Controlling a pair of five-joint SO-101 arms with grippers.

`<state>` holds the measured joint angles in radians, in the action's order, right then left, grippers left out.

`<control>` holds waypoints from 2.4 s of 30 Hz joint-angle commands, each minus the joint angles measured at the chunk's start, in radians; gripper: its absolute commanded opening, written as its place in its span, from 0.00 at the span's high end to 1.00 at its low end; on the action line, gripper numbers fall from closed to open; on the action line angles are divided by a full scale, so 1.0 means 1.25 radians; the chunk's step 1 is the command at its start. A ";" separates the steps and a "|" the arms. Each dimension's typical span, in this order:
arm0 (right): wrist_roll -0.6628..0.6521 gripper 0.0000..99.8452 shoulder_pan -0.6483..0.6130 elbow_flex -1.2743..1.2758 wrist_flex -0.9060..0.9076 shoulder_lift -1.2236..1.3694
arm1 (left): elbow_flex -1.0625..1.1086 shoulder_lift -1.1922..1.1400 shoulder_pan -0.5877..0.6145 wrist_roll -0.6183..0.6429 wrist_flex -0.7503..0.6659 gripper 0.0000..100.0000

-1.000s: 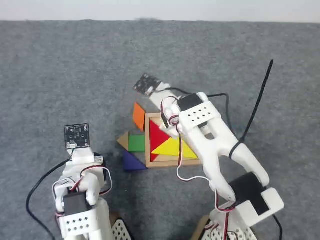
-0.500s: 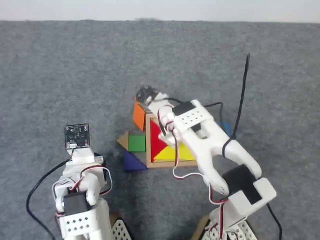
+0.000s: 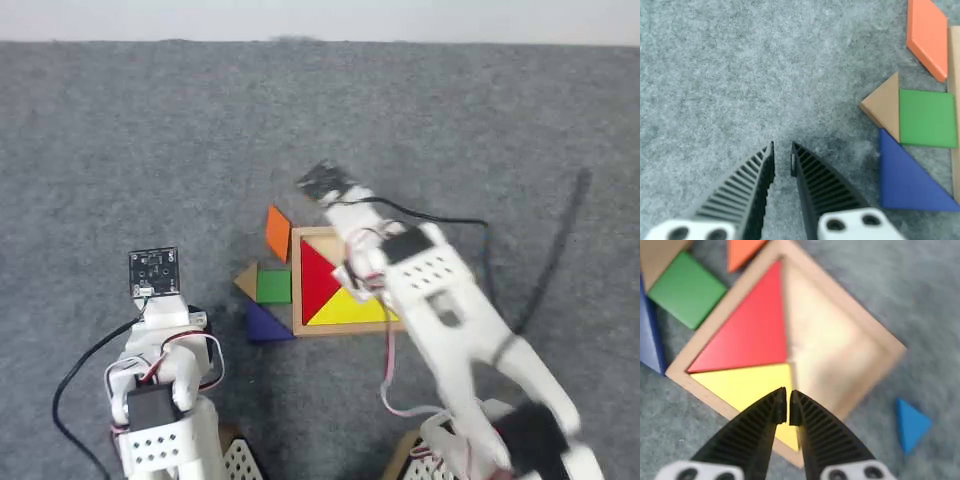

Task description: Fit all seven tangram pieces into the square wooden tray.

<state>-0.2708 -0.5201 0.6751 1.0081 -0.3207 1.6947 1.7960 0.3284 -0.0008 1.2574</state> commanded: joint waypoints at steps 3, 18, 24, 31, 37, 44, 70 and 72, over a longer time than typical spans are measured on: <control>0.038 0.99 0.084 0.112 0.008 -0.226 | -0.009 0.018 0.002 -0.005 0.004 0.95; -0.009 0.99 0.262 0.253 0.084 -0.256 | -0.009 0.018 0.002 -0.005 0.004 0.95; -0.074 0.99 0.455 0.307 0.069 -0.244 | -0.009 0.018 -0.022 -0.002 0.004 0.95; -0.077 0.99 0.549 0.425 -0.056 -0.252 | -0.009 0.018 -0.156 -0.006 0.004 0.95; -0.076 0.99 0.584 0.462 -0.112 -0.256 | -0.009 0.018 -0.099 -0.408 -0.091 0.95; -0.048 0.99 0.579 0.530 -0.120 -0.404 | -0.154 -0.011 -0.025 -0.377 -0.152 0.95; -0.055 0.99 0.548 0.685 -0.061 -0.775 | -1.237 -1.534 -0.288 -0.147 0.036 0.81; -0.055 0.99 0.546 0.687 -0.061 -0.778 | -1.242 -1.566 -0.288 -0.142 0.004 0.81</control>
<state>-0.3429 0.1857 1.5390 0.9221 -1.2674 0.2079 -0.1220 -0.0245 -0.2156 1.3418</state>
